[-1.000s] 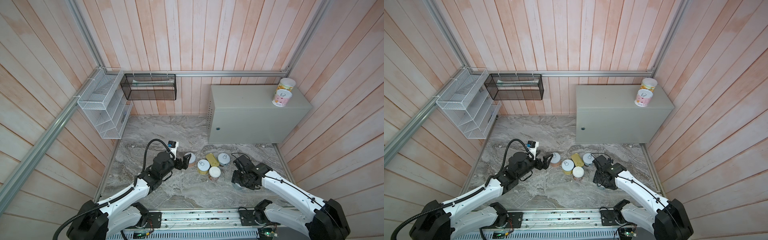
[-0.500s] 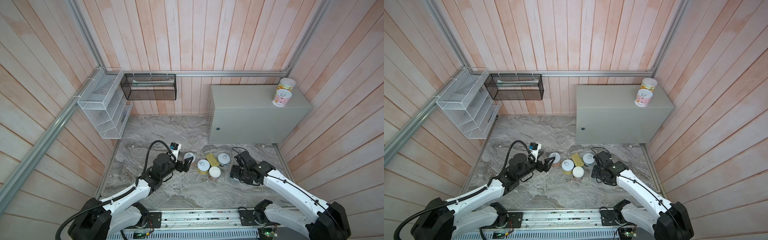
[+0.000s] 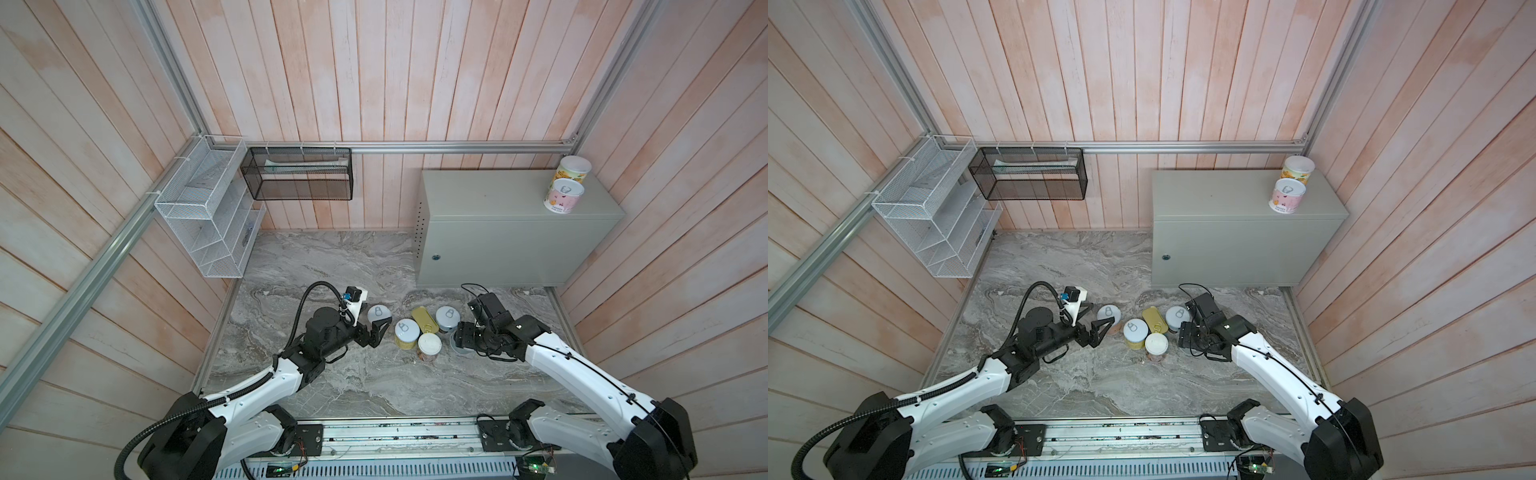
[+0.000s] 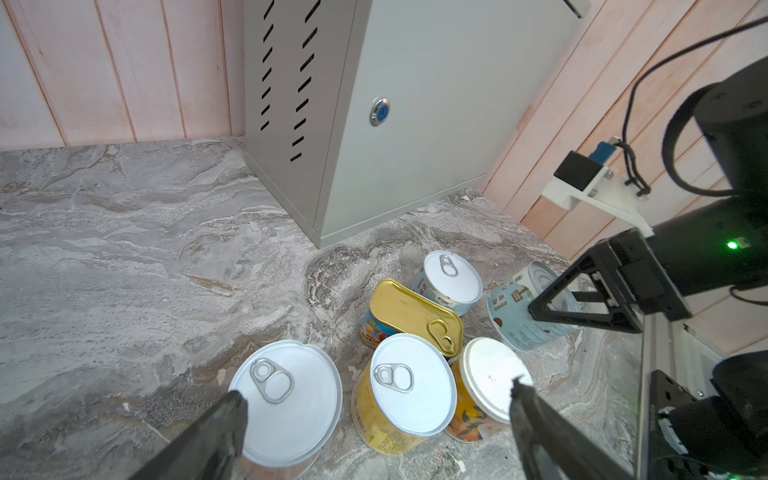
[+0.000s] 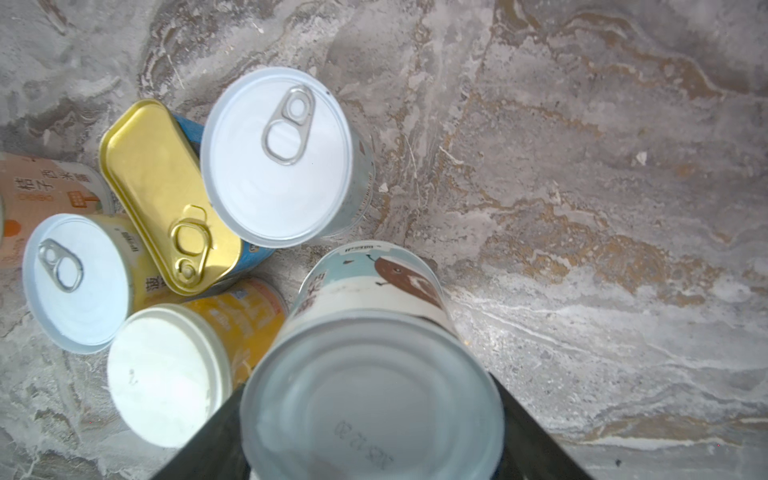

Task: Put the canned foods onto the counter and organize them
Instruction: 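Carry the light-blue can toward the left gripper while the left gripper reaches to it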

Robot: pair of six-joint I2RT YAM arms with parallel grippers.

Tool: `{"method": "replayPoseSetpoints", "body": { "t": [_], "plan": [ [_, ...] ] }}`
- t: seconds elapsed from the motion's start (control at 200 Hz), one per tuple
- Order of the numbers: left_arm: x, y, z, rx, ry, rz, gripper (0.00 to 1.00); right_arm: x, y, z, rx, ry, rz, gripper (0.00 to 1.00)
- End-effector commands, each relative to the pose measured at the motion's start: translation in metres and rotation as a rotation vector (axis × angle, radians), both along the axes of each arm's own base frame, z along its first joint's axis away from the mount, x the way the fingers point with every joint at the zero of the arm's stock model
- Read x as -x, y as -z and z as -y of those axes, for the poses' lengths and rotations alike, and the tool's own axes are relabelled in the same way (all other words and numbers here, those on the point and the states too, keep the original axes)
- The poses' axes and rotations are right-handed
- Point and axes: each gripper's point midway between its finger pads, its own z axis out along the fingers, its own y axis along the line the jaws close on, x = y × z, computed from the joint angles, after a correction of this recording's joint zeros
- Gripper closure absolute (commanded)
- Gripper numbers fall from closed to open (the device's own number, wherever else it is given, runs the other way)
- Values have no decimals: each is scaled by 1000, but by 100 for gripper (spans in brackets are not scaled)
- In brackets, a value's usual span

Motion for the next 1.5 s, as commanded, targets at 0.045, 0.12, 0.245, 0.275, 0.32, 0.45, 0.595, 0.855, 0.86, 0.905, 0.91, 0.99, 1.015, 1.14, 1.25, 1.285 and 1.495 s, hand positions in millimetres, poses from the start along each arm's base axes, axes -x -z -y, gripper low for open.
{"method": "replayPoseSetpoints", "body": {
  "t": [0.045, 0.12, 0.245, 0.275, 0.32, 0.45, 0.595, 0.855, 0.86, 0.905, 0.91, 0.99, 1.015, 1.14, 1.25, 1.285, 1.495],
  "plan": [
    [7, -4, 5, 15, 58, 39, 0, -21, -30, -14, -28, -76, 96, 47],
    [11, -5, 7, 22, 80, 50, 0, -23, -36, -16, -25, -98, 108, 47],
    [19, -8, 12, 49, 134, 71, 0, -25, -43, -23, -37, -144, 110, 47],
    [21, -8, 13, 53, 143, 73, 0, -26, -44, -24, -38, -152, 108, 47],
    [23, -8, 16, 55, 159, 77, 0, -26, -46, -26, -42, -165, 108, 48],
    [28, -6, 25, 44, 203, 82, 0, -28, -55, -32, -58, -201, 119, 48],
    [30, 0, 36, 9, 226, 95, 0, -31, -64, -41, -84, -241, 132, 49],
    [17, 4, 54, -49, 229, 114, 0, -44, -75, -61, -152, -291, 170, 50],
    [17, 4, 55, -49, 232, 113, 0, -44, -75, -62, -156, -292, 171, 50],
    [18, 3, 60, -46, 248, 112, 0, -45, -79, -65, -173, -294, 173, 50],
    [18, 3, 60, -45, 248, 114, 0, -45, -79, -65, -173, -294, 174, 50],
    [22, -1, 67, -44, 285, 144, 0, -45, -84, -69, -185, -310, 167, 50],
    [23, -1, 68, -44, 293, 148, 0, -45, -86, -70, -188, -319, 169, 51],
    [25, -6, 78, -41, 328, 162, 0, -44, -94, -74, -211, -339, 174, 51],
    [28, -15, 84, -39, 357, 196, 0, -41, -98, -80, -234, -365, 165, 51],
    [30, -17, 86, -40, 370, 210, 0, -39, -99, -82, -245, -373, 160, 51],
    [33, -24, 100, -41, 427, 265, 0, -35, -106, -87, -274, -400, 148, 52]
  ]
}}
